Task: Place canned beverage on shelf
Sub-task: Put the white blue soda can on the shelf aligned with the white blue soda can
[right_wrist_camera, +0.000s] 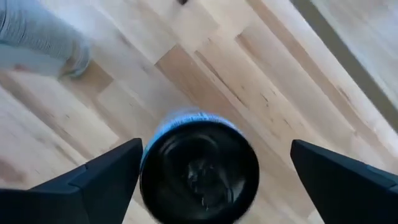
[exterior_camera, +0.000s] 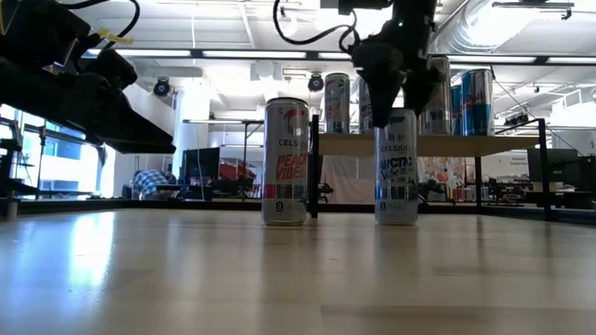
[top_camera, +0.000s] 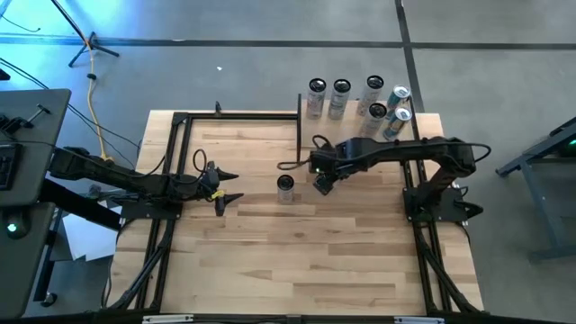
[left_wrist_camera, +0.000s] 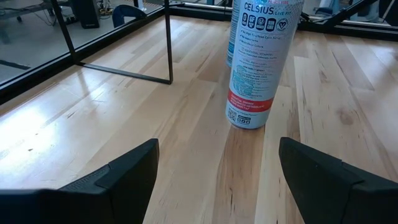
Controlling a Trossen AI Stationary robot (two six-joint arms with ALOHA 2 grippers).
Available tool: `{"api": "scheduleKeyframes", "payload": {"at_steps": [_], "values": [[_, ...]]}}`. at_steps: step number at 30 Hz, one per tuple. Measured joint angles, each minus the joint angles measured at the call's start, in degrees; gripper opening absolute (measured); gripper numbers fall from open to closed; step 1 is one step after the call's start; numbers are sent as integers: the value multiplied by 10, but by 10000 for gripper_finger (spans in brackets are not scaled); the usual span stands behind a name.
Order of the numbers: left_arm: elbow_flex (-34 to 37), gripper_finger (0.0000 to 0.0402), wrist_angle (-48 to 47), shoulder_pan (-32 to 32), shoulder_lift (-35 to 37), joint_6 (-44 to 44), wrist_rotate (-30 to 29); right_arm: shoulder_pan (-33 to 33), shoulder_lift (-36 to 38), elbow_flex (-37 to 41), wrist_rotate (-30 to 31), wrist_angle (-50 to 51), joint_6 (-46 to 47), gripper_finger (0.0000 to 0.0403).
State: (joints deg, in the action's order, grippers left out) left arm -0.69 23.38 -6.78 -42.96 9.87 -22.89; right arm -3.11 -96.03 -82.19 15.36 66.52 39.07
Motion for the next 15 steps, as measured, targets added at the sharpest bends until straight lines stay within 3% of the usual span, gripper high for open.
{"api": "scheduleKeyframes", "payload": {"at_steps": [5, 12, 15], "values": [[0, 305, 0, 0, 0, 0, 0, 81, 2, 0, 86, 11, 141, 397], [0, 305, 0, 0, 0, 0, 0, 251, -32, 55, 388, 4, 445, 397], [0, 305, 0, 0, 0, 0, 0, 271, -78, 93, 447, 14, 619, 397]]}}
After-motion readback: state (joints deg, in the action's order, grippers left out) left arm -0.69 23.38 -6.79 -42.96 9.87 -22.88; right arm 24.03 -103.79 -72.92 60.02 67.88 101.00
